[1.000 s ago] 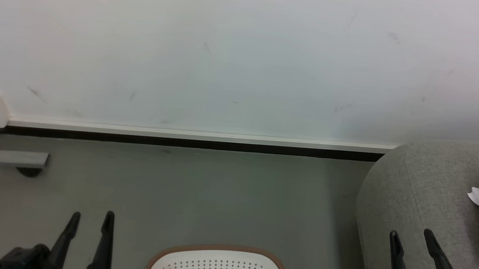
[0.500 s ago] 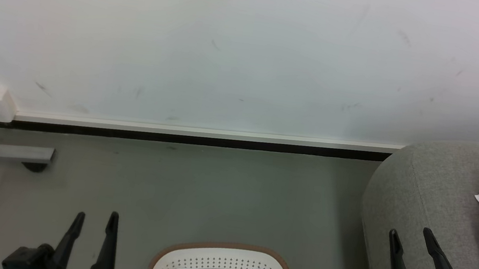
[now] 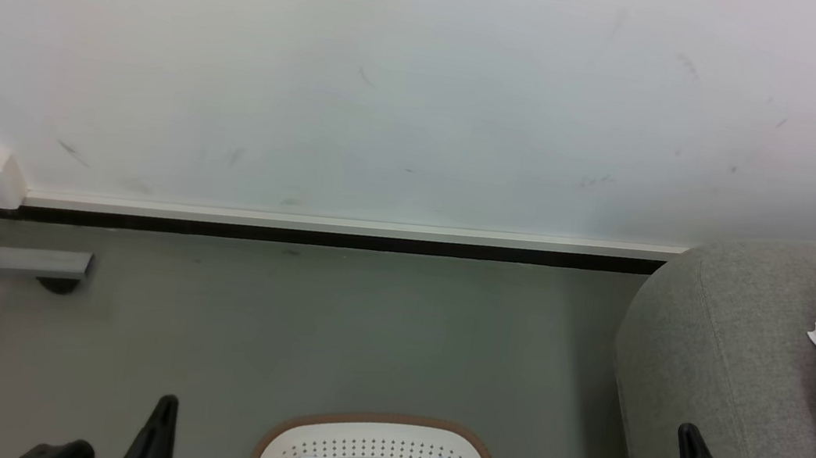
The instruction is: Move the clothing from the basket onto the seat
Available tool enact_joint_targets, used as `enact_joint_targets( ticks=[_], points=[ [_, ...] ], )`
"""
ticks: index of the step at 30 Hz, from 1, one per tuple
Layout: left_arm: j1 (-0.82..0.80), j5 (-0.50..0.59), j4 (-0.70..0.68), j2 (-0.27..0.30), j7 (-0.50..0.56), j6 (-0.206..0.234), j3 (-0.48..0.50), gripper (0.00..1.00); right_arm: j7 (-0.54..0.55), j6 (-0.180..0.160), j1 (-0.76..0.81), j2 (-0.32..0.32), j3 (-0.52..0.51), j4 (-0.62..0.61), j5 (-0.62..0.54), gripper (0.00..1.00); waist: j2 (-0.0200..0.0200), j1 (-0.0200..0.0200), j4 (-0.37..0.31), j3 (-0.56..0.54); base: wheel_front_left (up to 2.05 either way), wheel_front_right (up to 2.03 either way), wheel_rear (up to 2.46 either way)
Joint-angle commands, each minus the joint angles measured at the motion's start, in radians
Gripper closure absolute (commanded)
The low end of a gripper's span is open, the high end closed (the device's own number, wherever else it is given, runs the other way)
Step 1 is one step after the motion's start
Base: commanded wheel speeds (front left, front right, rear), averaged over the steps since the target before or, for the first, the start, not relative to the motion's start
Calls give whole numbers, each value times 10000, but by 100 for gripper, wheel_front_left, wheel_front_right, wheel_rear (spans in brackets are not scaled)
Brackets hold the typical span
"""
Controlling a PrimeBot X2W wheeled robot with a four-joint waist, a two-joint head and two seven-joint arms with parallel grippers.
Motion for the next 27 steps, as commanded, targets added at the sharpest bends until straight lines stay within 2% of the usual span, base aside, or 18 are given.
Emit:
enact_joint_targets(
  ticks=[1, 14, 27],
  points=[
    [-215, -638, -136, 37, 149, -11, 125, 100, 114, -3, -190, -6, -163, -170, 586, 100, 0, 1, 8, 4, 0, 0, 0],
    [-336, -2859, -273, 49, 729, -42, 274, 100, 687, -5, -285, 122, -619, -164, 2672, 100, 0, 1, 36, 23, 0, 0, 0],
    [-465, -4626, -347, 59, 1215, -69, 425, 100, 1157, -7, -353, 242, -992, -171, 4315, 100, 0, 0, 63, 40, 0, 0, 0]
  ],
)
